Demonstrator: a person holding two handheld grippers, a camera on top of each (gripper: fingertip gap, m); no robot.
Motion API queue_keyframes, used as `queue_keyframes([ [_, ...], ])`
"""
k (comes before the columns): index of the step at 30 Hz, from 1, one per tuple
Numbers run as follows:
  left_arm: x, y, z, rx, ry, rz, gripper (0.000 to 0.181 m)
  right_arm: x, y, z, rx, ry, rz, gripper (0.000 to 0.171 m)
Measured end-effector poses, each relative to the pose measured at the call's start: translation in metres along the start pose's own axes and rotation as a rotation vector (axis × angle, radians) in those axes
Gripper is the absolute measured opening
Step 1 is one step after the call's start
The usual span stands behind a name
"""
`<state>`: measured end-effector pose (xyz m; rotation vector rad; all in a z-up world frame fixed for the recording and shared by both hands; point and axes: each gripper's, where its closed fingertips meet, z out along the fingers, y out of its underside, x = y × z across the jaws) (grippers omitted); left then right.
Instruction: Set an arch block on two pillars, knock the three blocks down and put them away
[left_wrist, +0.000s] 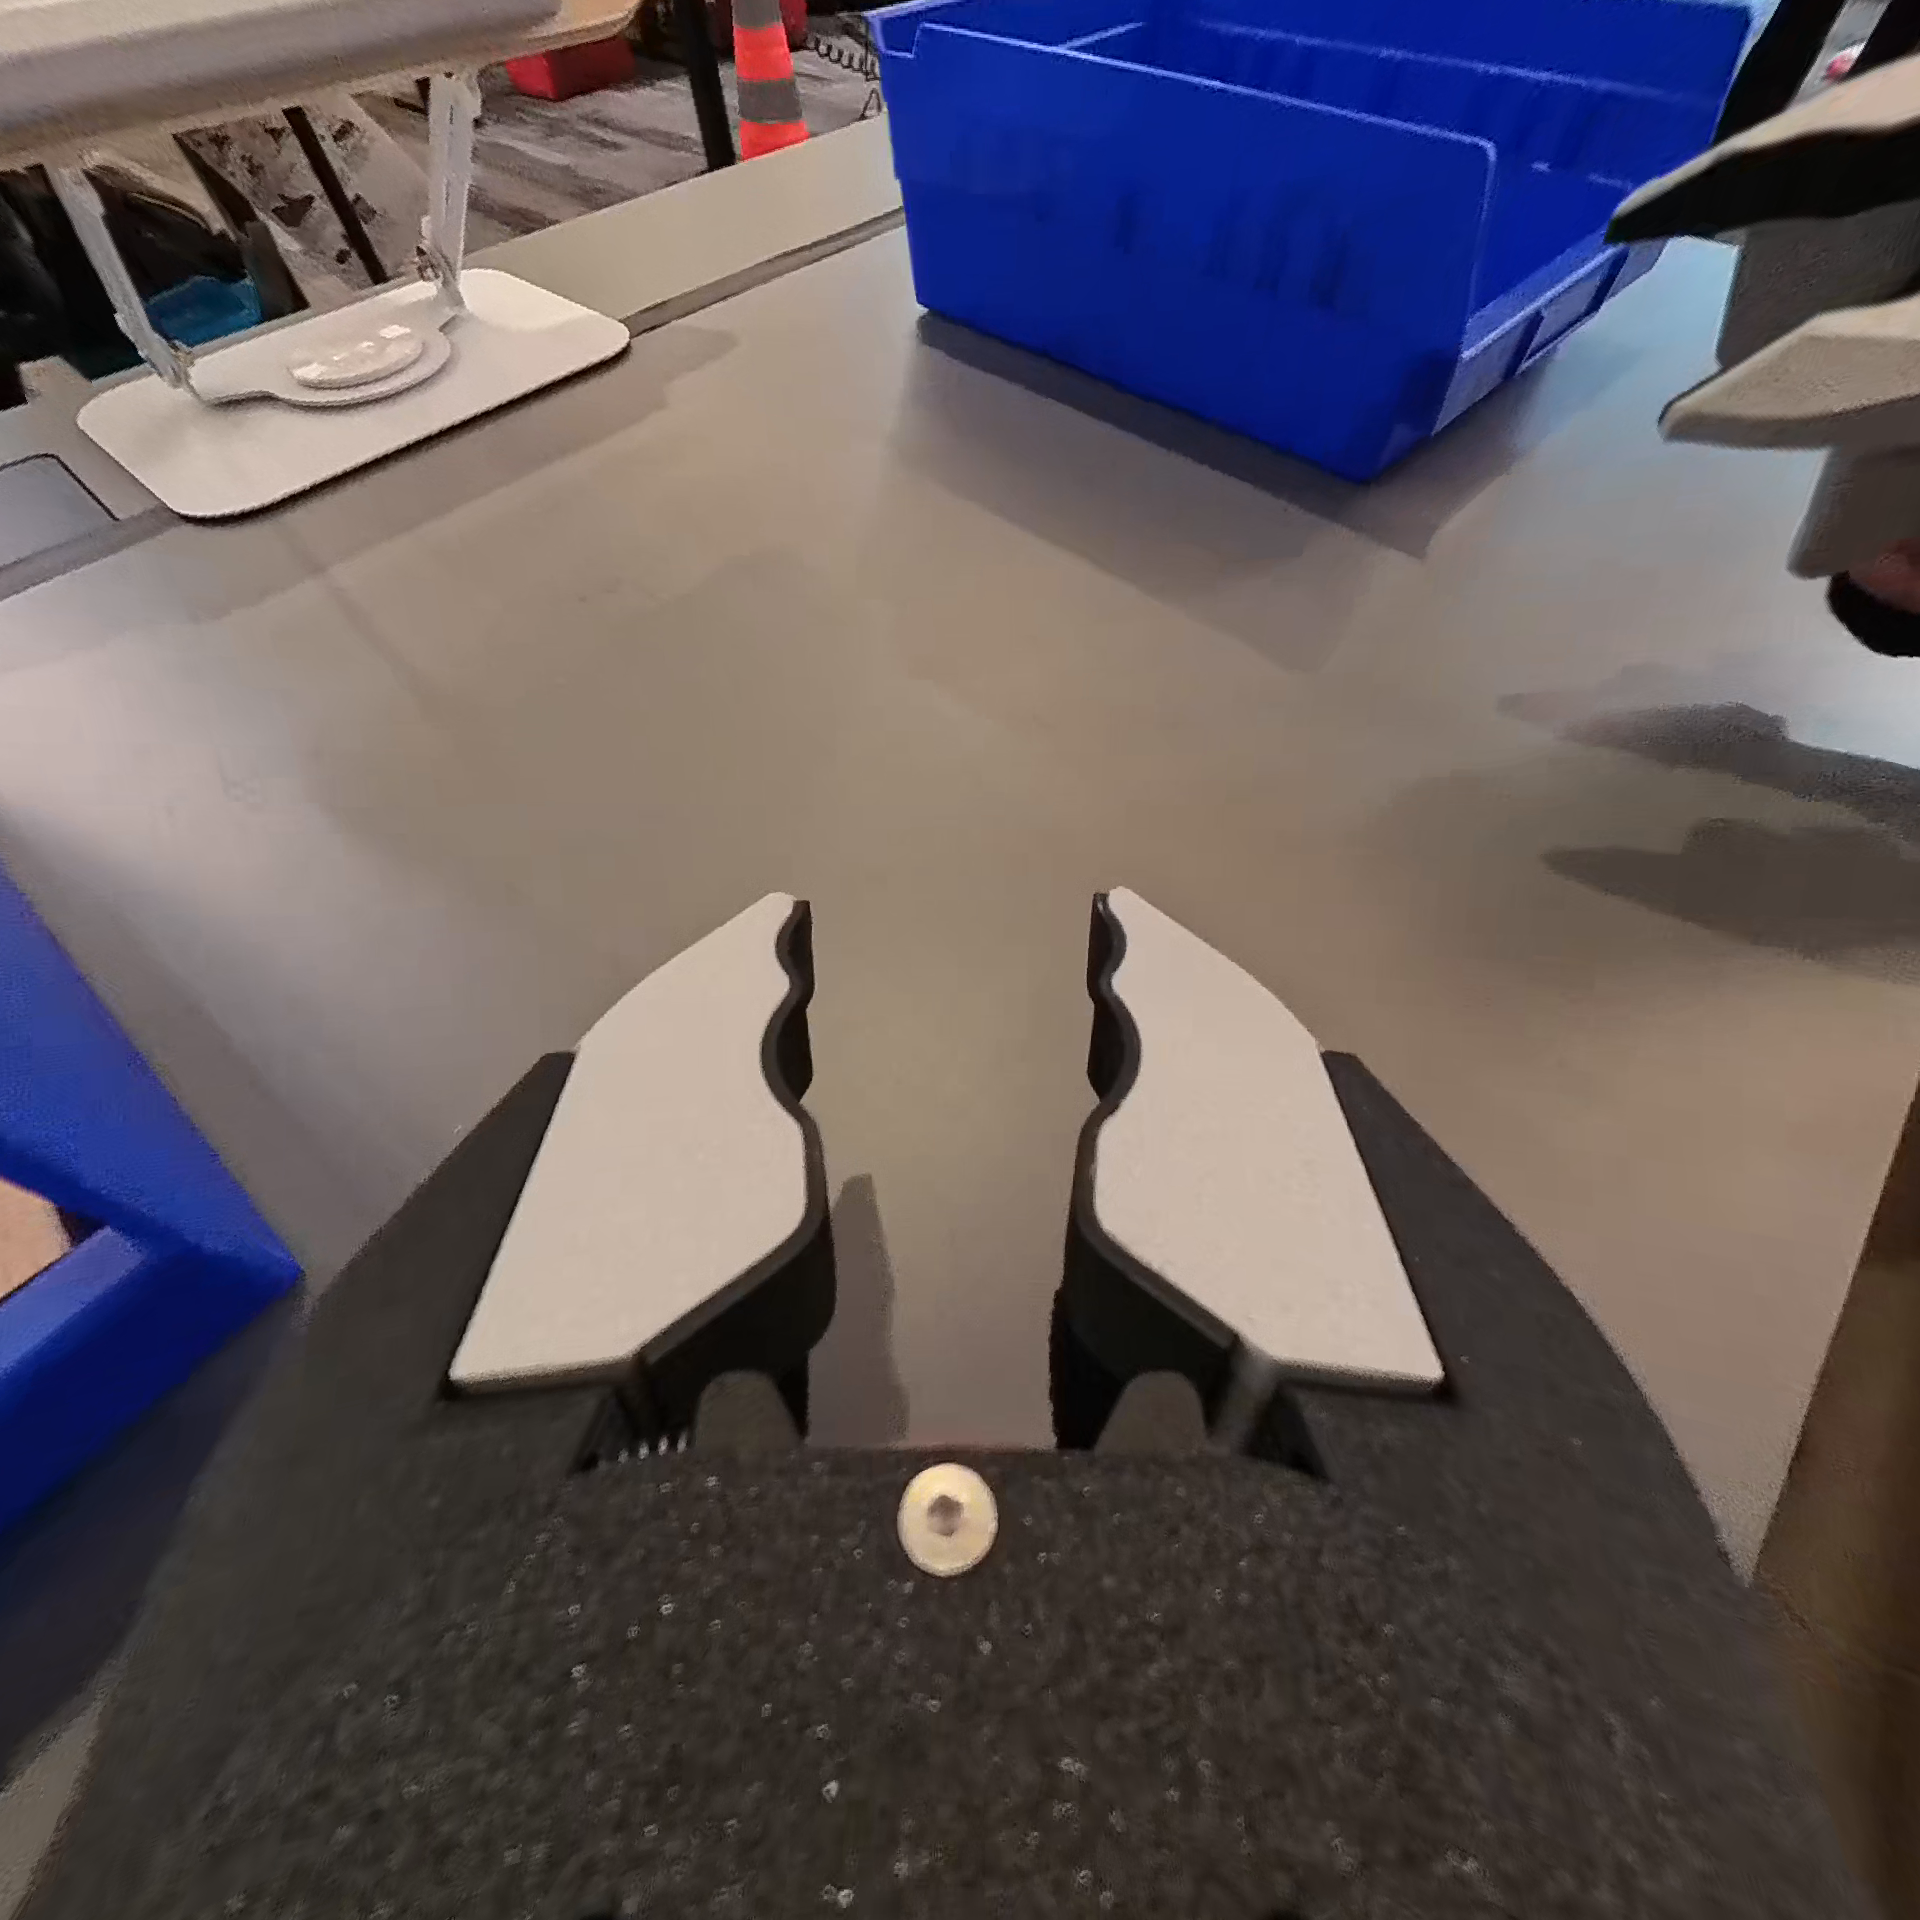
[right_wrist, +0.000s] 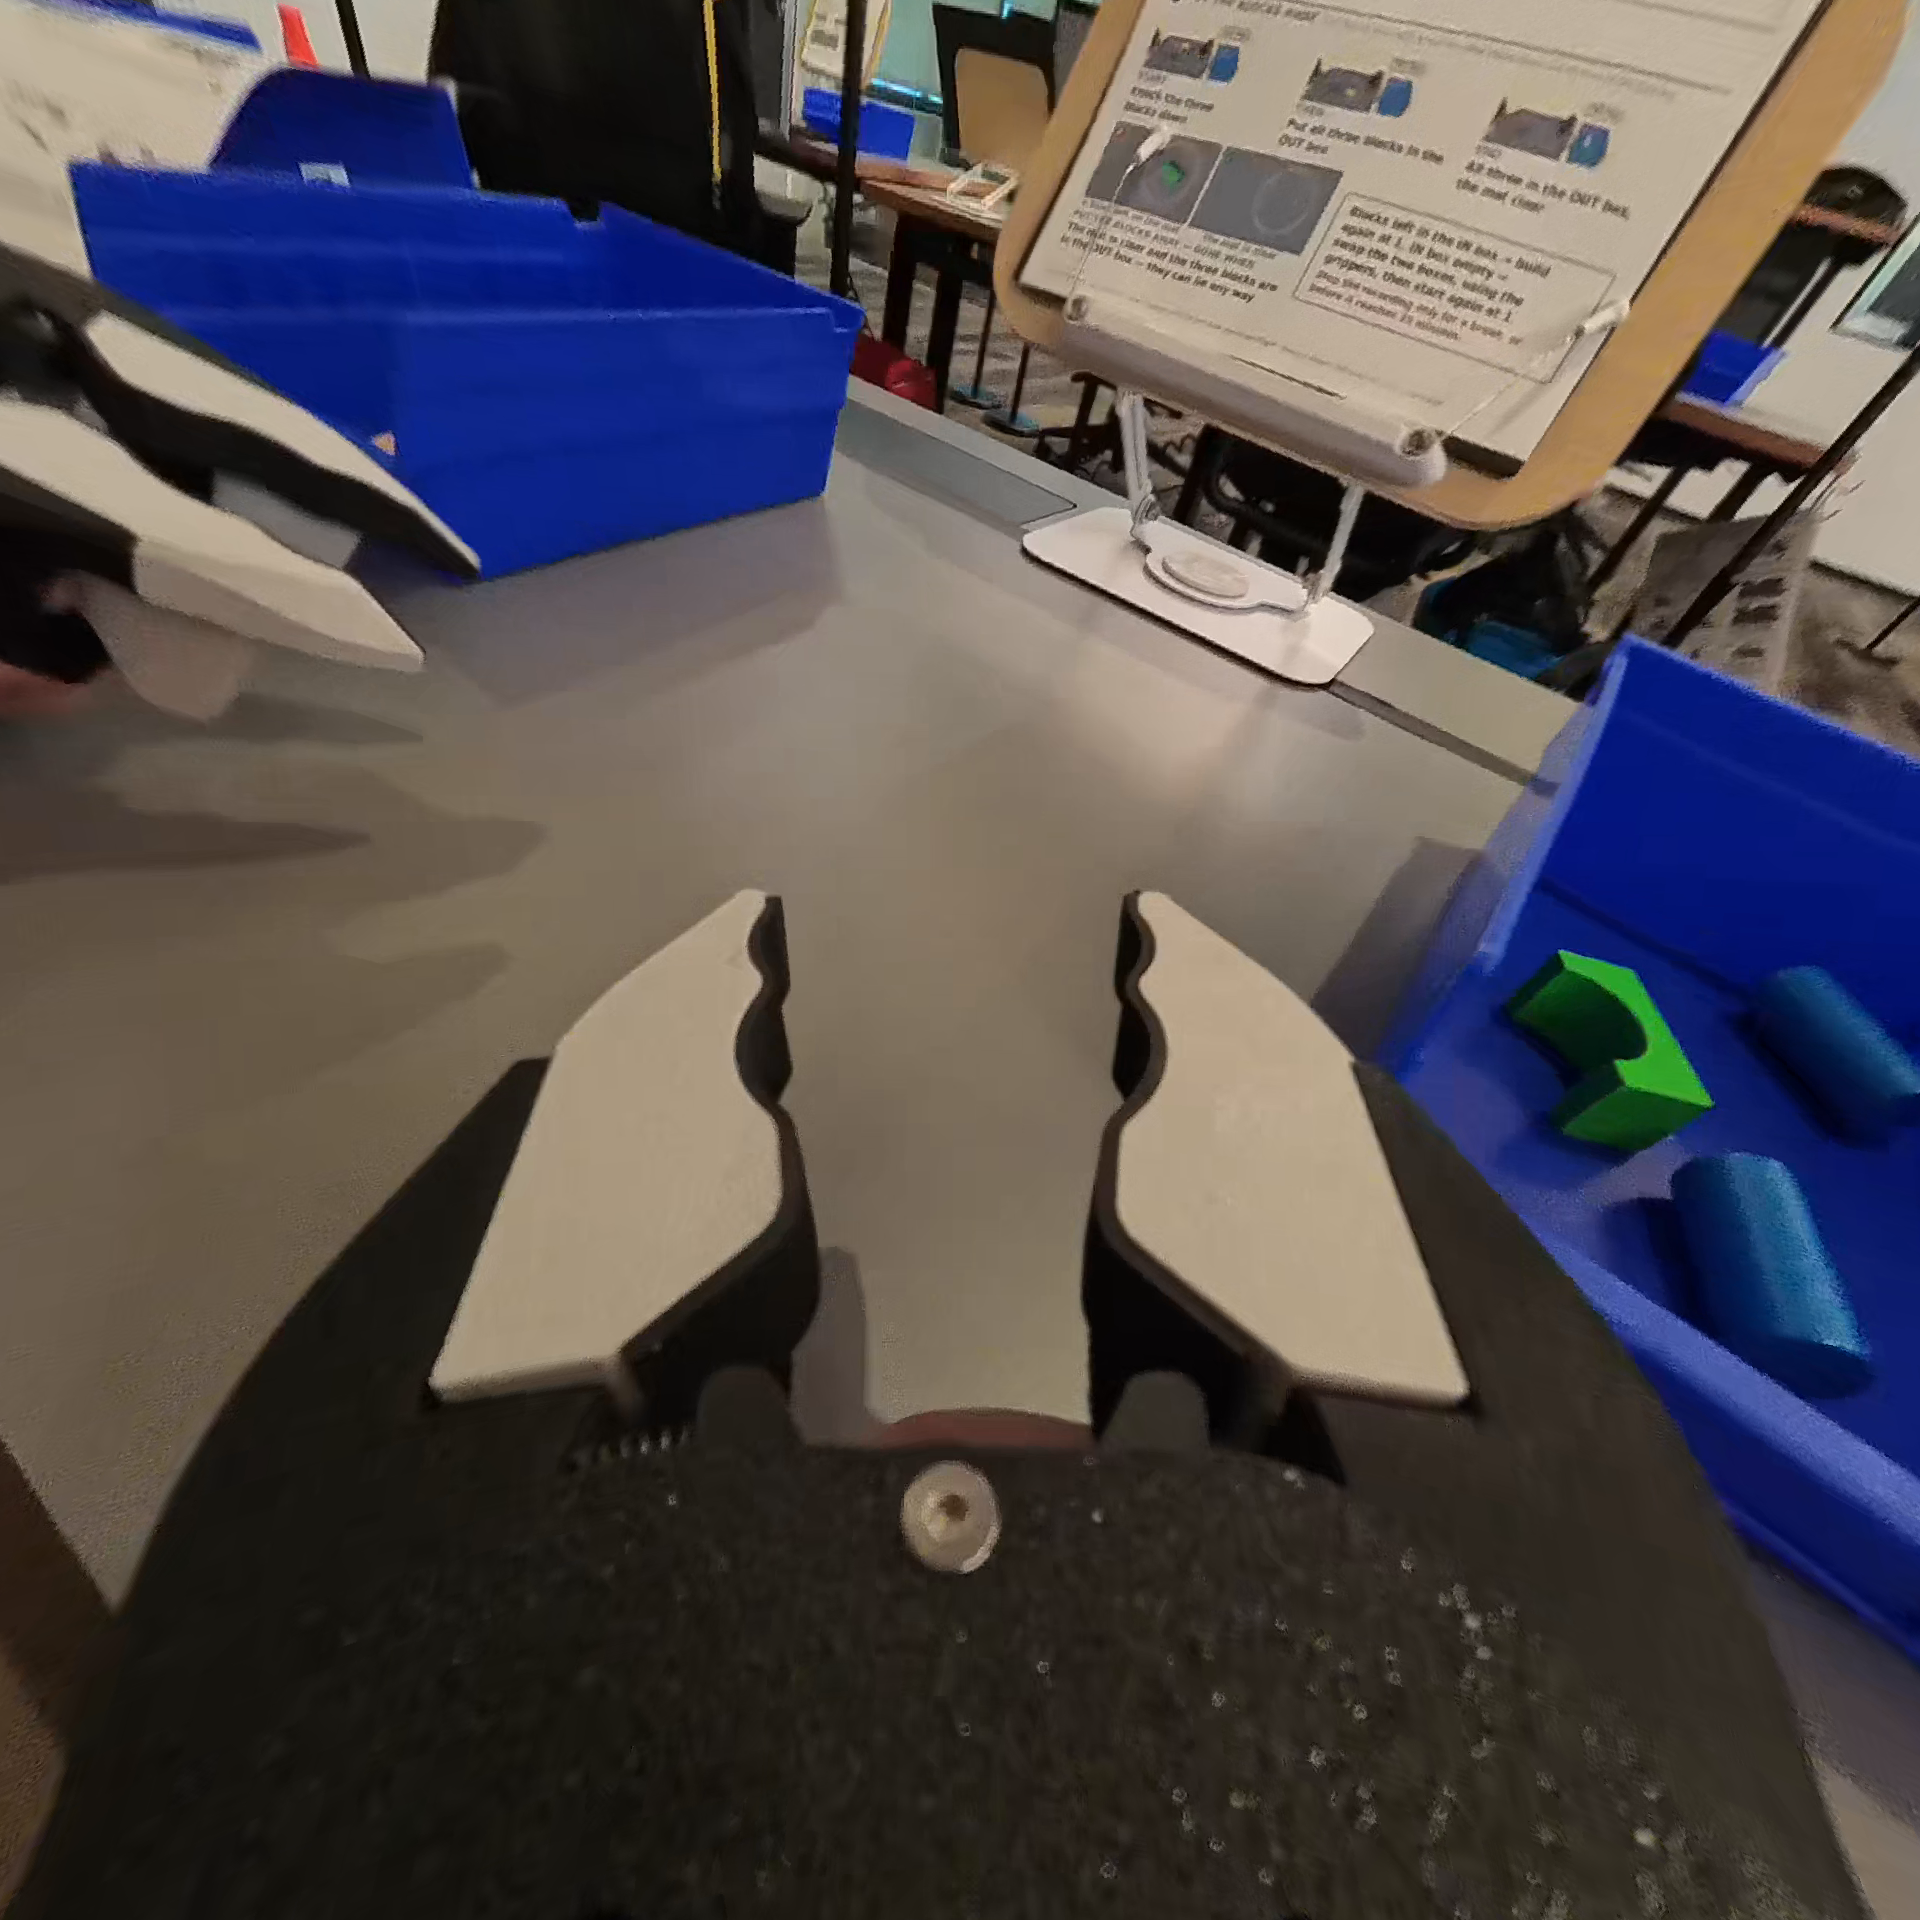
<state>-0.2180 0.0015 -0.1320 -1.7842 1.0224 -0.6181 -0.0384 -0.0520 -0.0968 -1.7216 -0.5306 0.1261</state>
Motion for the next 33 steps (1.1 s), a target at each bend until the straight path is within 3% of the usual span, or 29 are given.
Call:
queue_keyframes([
  [5,0.016,-0.028,-0.008,0.105,0.162,-0.207,0.047,-0.015,-0.001,0.003,0.007,-0.053,-0.003,0.056],
  [8,-0.018,-0.063,-0.041,0.170,0.140,-0.221,0.048,-0.018,0.002,0.004,-0.007,-0.067,-0.008,0.056],
  [10,-0.054,-0.073,-0.064,0.094,0.097,-0.226,0.048,-0.019,0.003,0.004,-0.008,-0.083,-0.014,0.055],
  [15,-0.190,-0.031,-0.095,-0.341,-0.298,-0.364,0.052,-0.023,0.002,0.003,-0.007,-0.136,0.052,0.054],
  [19,-0.256,0.018,-0.079,-0.614,-0.452,-0.506,0.051,-0.029,0.002,0.005,-0.010,-0.182,0.077,0.053],
  [24,-0.298,0.061,-0.056,-0.854,-0.561,-0.561,0.059,-0.030,0.012,0.007,-0.065,-0.170,0.050,0.053],
  [33,-0.307,0.091,-0.045,-1.035,-0.442,-0.727,0.065,-0.035,0.020,0.003,-0.108,-0.196,0.074,0.053],
])
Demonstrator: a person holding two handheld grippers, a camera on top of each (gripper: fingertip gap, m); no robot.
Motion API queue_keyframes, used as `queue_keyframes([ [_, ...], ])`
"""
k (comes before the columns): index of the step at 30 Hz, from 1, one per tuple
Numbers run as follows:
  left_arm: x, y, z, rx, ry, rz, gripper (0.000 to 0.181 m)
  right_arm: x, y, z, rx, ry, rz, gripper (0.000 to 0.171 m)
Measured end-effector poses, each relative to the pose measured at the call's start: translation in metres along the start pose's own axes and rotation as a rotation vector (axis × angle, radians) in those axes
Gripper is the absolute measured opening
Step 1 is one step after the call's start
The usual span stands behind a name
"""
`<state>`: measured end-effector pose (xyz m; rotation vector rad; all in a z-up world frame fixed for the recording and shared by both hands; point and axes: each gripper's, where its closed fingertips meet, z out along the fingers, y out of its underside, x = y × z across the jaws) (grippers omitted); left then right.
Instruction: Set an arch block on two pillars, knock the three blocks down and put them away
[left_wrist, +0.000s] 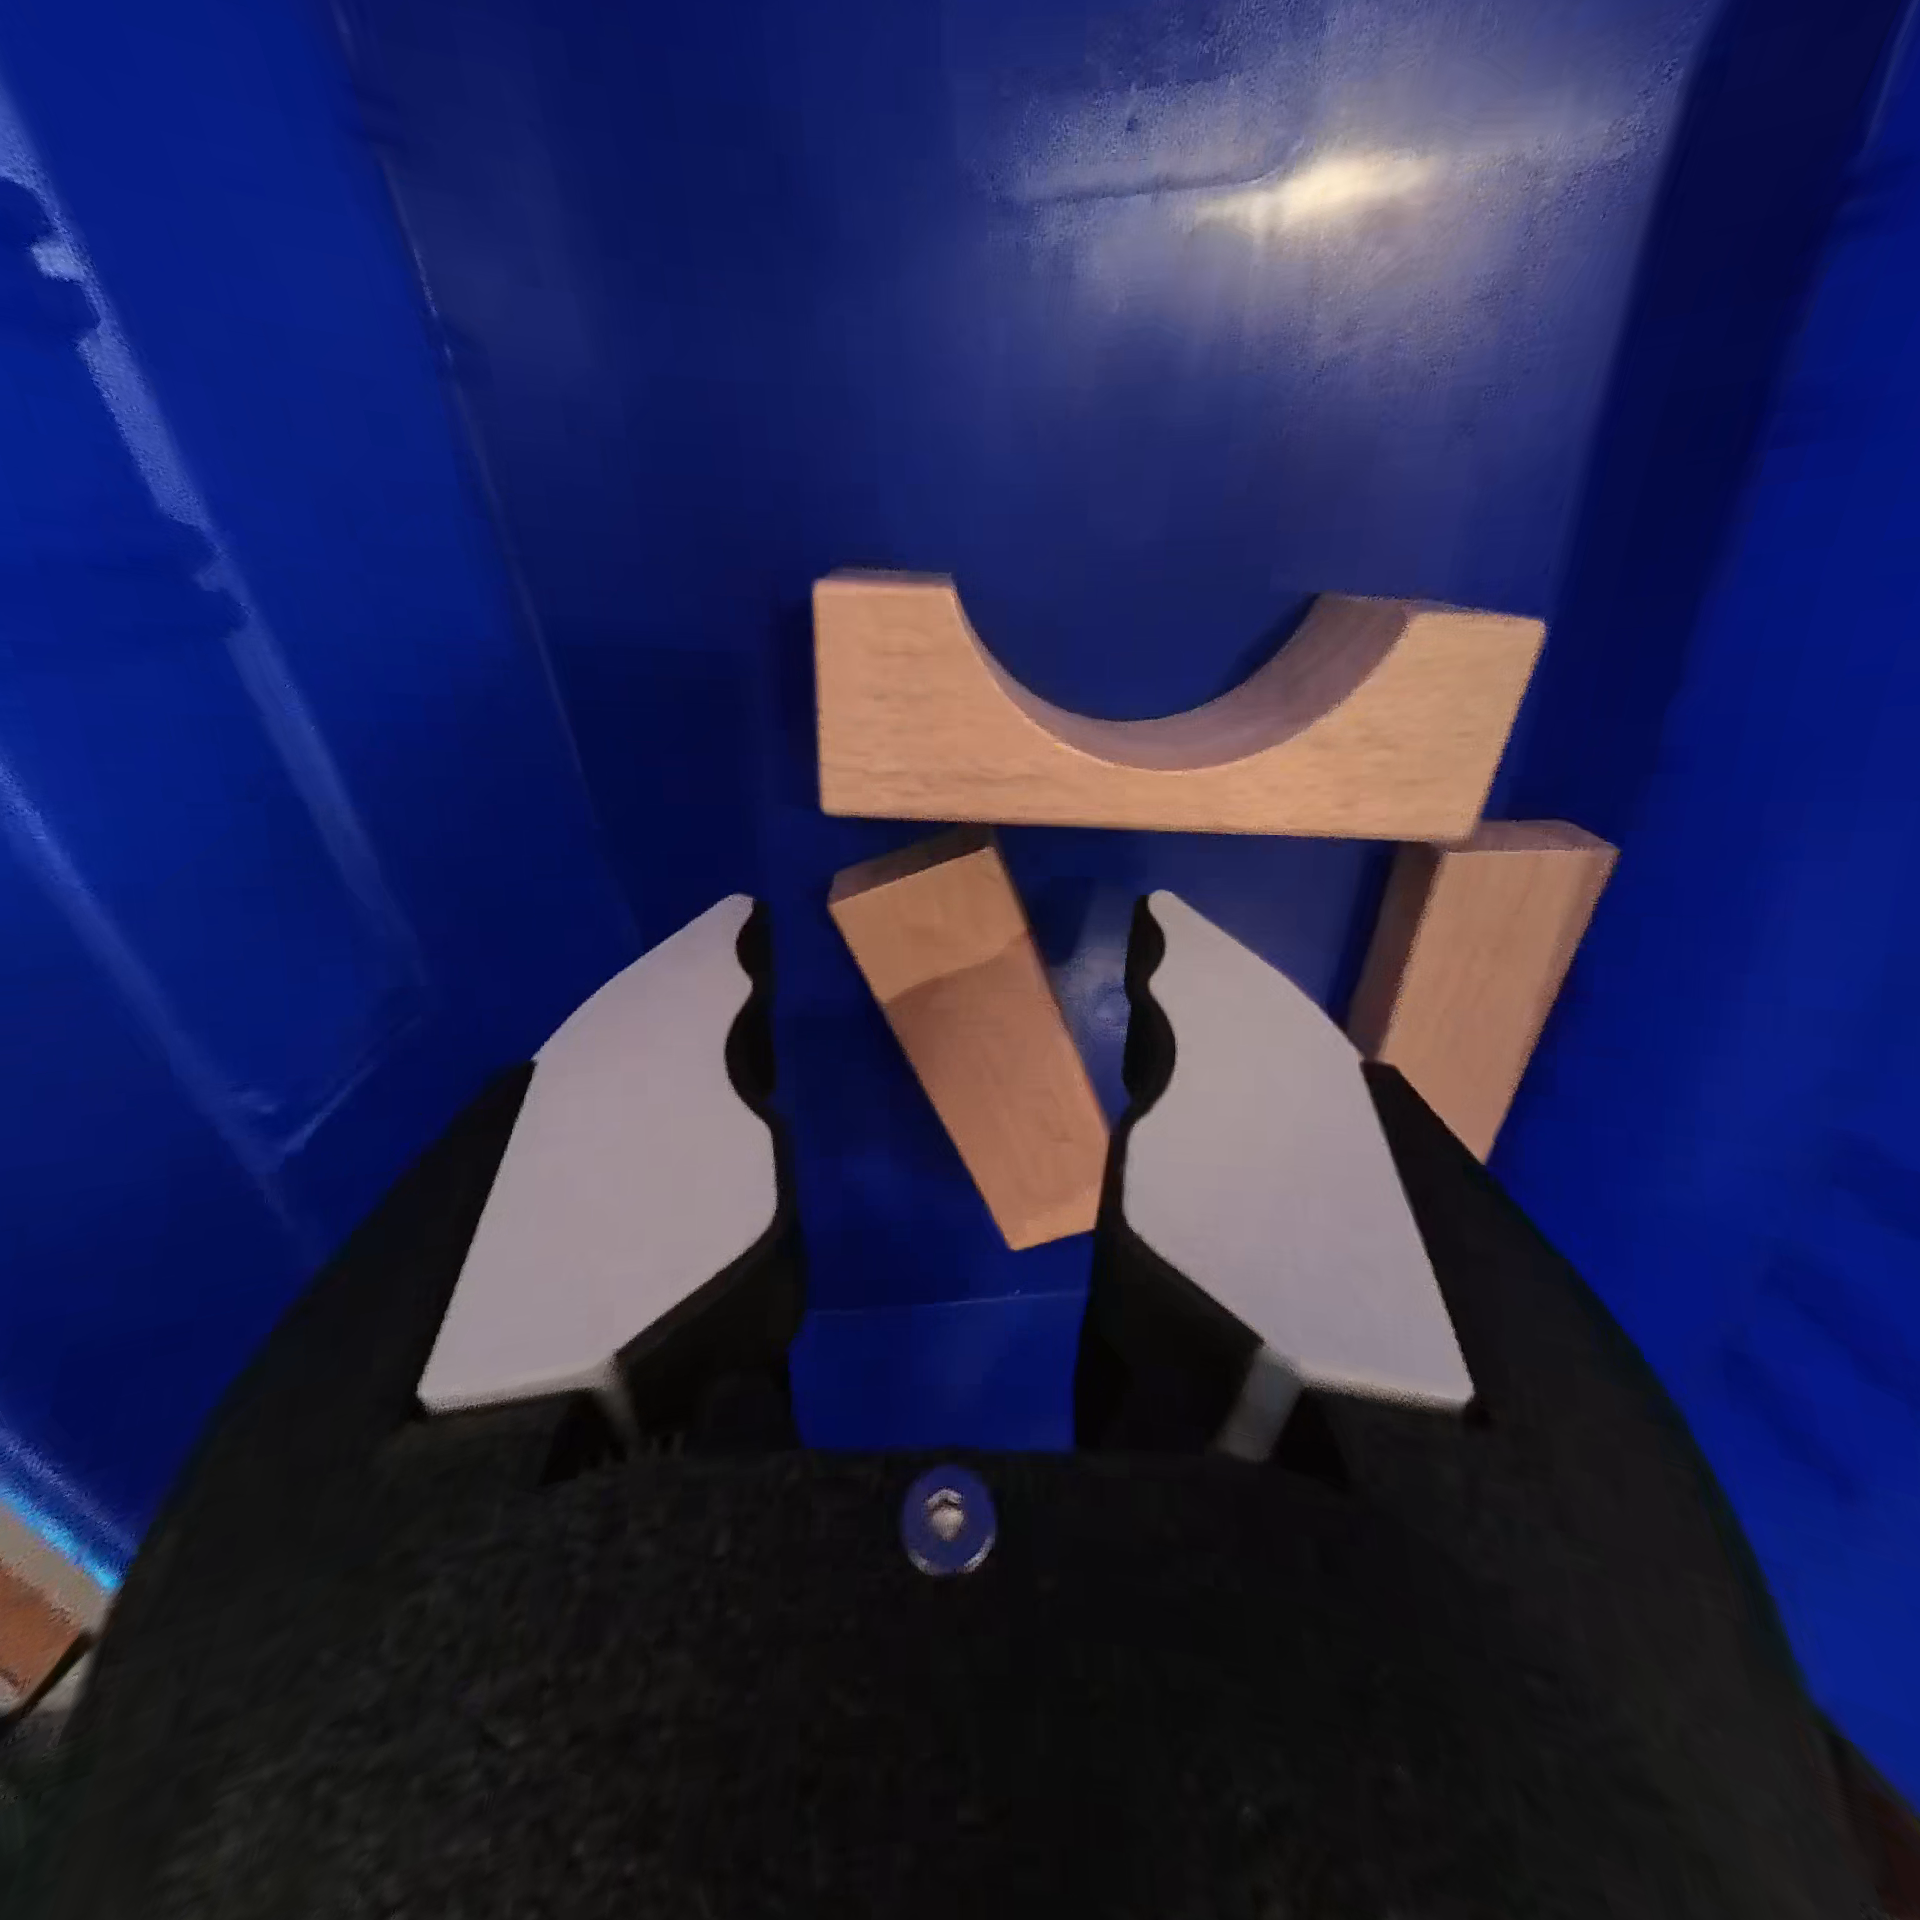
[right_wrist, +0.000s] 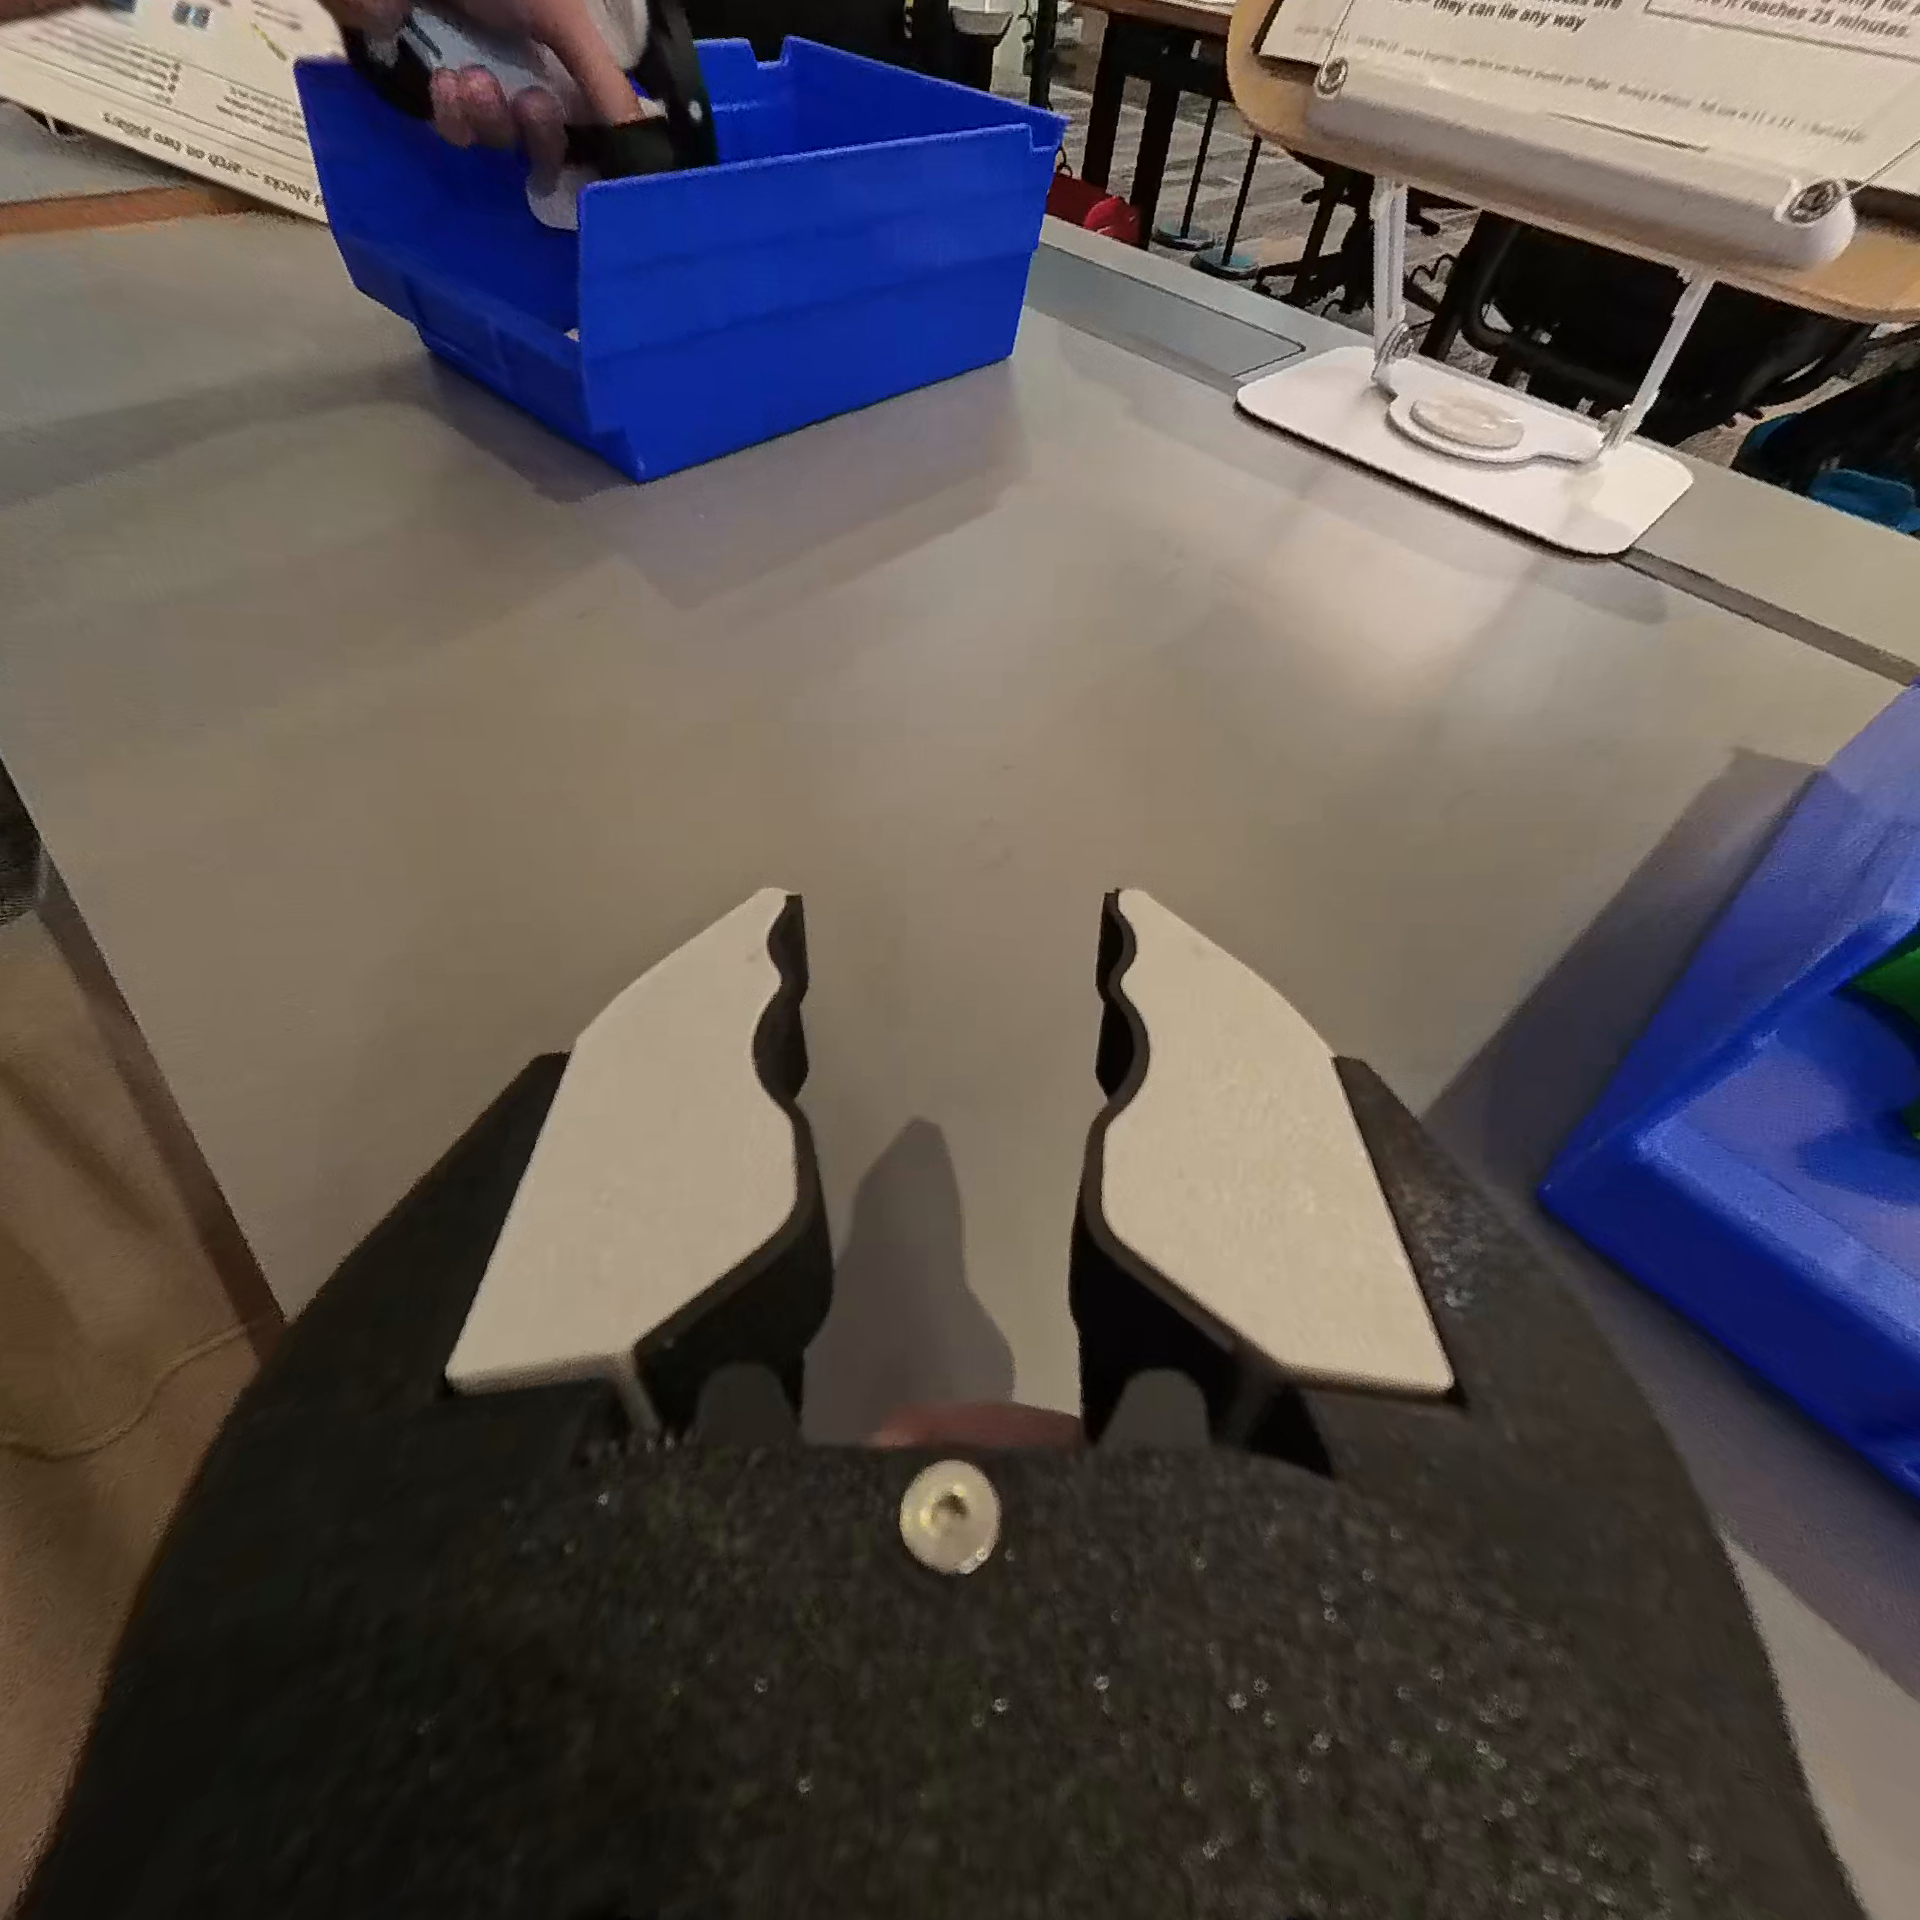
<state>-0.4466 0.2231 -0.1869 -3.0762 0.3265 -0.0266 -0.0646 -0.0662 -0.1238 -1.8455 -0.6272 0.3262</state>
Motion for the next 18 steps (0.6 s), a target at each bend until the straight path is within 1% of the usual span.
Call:
queue_keyframes([
  [2,-0.003,0.001,0.003,-0.036,0.011,-0.017,0.063,-0.001,0.001,0.001,-0.006,-0.001,-0.007,0.053],
  [4,-0.006,0.000,0.004,-0.044,0.004,-0.022,0.057,-0.002,0.002,0.002,-0.013,-0.007,-0.009,0.053],
  [5,-0.006,0.001,0.003,-0.055,0.000,-0.014,0.049,-0.003,0.002,0.003,-0.017,-0.011,-0.010,0.053],
  [6,-0.002,0.002,0.002,-0.062,0.010,0.003,0.037,-0.004,0.003,0.003,-0.021,-0.015,-0.011,0.053],
  [8,0.007,0.004,-0.002,-0.057,0.025,0.064,0.036,-0.006,0.003,0.004,-0.025,-0.022,-0.017,0.054],
  [9,0.009,0.001,-0.009,-0.028,0.015,0.096,0.036,-0.006,0.003,0.003,-0.025,-0.022,-0.020,0.054],
  [12,0.027,-0.011,-0.049,0.136,0.026,0.202,0.035,-0.005,0.002,0.002,-0.022,-0.016,-0.027,0.053],
  [16,0.069,-0.030,-0.133,0.441,0.032,0.396,0.033,-0.003,0.003,0.003,-0.022,-0.017,-0.013,0.053],
  [18,0.099,-0.036,-0.169,0.565,0.068,0.479,0.033,-0.002,0.004,0.004,-0.025,-0.017,-0.014,0.054],
])
